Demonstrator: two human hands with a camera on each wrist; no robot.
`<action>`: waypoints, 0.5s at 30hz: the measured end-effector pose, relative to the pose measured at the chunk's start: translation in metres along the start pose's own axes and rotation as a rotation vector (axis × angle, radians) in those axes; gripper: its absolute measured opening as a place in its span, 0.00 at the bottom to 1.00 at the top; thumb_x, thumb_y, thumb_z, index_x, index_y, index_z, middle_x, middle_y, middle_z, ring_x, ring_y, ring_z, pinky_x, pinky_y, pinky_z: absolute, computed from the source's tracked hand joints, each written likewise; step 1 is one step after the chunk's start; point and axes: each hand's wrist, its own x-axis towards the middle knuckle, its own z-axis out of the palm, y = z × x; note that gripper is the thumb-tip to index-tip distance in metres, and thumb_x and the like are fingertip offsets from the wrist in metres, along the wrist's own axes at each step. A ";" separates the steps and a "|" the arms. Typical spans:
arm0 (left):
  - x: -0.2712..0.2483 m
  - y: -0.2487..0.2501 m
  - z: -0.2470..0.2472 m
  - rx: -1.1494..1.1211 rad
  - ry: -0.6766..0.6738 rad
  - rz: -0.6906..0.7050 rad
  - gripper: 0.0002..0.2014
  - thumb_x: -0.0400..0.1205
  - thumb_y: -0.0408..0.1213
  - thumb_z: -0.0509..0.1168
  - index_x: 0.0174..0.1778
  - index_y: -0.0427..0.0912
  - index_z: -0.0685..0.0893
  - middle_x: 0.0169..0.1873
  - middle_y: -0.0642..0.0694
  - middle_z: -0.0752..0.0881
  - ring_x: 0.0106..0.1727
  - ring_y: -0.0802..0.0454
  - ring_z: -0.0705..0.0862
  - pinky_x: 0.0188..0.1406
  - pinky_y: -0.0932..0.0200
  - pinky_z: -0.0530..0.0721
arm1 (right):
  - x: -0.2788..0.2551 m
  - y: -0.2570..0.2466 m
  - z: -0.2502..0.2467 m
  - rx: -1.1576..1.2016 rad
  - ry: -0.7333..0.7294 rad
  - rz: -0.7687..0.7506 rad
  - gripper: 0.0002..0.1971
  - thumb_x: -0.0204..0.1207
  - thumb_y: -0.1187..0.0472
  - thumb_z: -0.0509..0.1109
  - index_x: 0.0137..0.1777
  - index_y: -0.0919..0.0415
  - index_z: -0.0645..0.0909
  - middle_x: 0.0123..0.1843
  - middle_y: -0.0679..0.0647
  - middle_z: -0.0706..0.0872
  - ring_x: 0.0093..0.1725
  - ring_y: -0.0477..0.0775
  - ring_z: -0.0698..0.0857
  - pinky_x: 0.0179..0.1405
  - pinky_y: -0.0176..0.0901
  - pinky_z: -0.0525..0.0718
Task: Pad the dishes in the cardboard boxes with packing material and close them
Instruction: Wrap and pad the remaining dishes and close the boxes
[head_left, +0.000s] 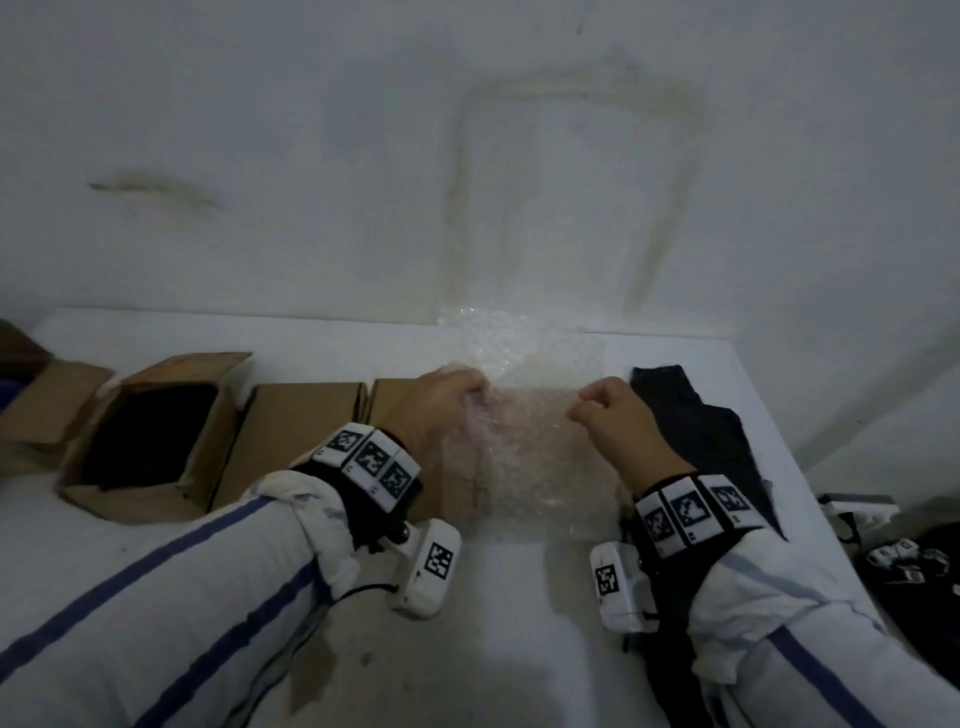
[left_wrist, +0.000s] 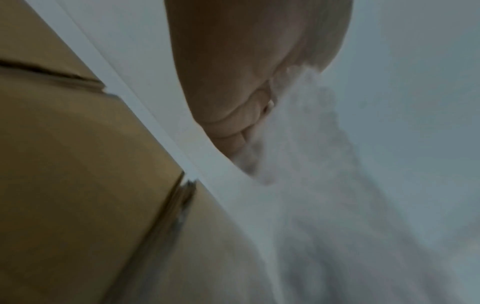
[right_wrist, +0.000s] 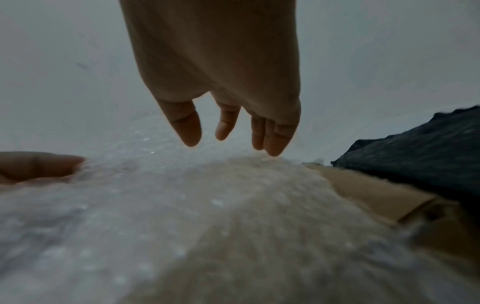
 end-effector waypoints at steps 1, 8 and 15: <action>-0.003 0.002 -0.018 -0.029 0.022 -0.010 0.11 0.82 0.33 0.61 0.34 0.41 0.80 0.33 0.42 0.81 0.36 0.46 0.80 0.45 0.50 0.81 | 0.002 -0.006 0.009 0.021 -0.052 0.034 0.07 0.72 0.61 0.71 0.44 0.55 0.74 0.48 0.54 0.77 0.43 0.52 0.77 0.43 0.45 0.78; -0.021 -0.001 -0.150 -0.079 0.189 -0.058 0.12 0.85 0.41 0.59 0.39 0.42 0.82 0.41 0.39 0.82 0.44 0.43 0.82 0.47 0.50 0.82 | 0.000 -0.067 0.096 0.140 -0.335 0.065 0.18 0.71 0.78 0.66 0.30 0.57 0.66 0.28 0.55 0.70 0.26 0.52 0.69 0.25 0.42 0.67; -0.048 -0.022 -0.271 0.013 0.157 -0.084 0.07 0.82 0.25 0.59 0.41 0.37 0.78 0.30 0.40 0.79 0.28 0.47 0.78 0.26 0.59 0.77 | -0.008 -0.113 0.187 0.260 -0.396 0.056 0.12 0.74 0.77 0.66 0.41 0.59 0.80 0.40 0.57 0.82 0.37 0.52 0.81 0.34 0.39 0.79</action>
